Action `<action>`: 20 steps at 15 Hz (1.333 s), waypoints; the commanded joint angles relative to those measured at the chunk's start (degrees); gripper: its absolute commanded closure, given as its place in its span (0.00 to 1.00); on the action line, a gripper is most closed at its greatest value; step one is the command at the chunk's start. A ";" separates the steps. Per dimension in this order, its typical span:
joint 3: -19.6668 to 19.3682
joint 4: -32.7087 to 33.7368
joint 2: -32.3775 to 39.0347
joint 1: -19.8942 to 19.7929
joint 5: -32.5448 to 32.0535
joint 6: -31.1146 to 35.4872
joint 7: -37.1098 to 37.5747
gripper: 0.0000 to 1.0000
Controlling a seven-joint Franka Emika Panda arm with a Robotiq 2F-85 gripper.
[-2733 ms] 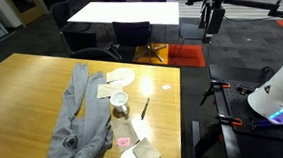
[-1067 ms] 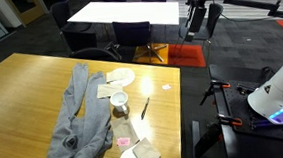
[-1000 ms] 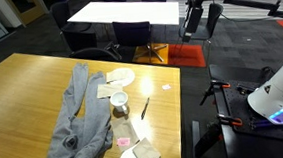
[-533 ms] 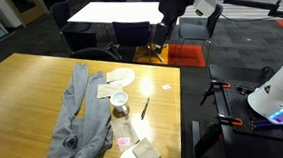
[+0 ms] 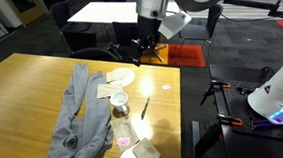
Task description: Move the cup to the right
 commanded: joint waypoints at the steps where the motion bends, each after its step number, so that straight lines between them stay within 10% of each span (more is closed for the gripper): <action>1: -1.02 3.83 6.44 0.59 2.82 3.55 0.74 0.00; 20: -3.65 17.65 30.93 1.98 3.86 12.08 -1.59 0.00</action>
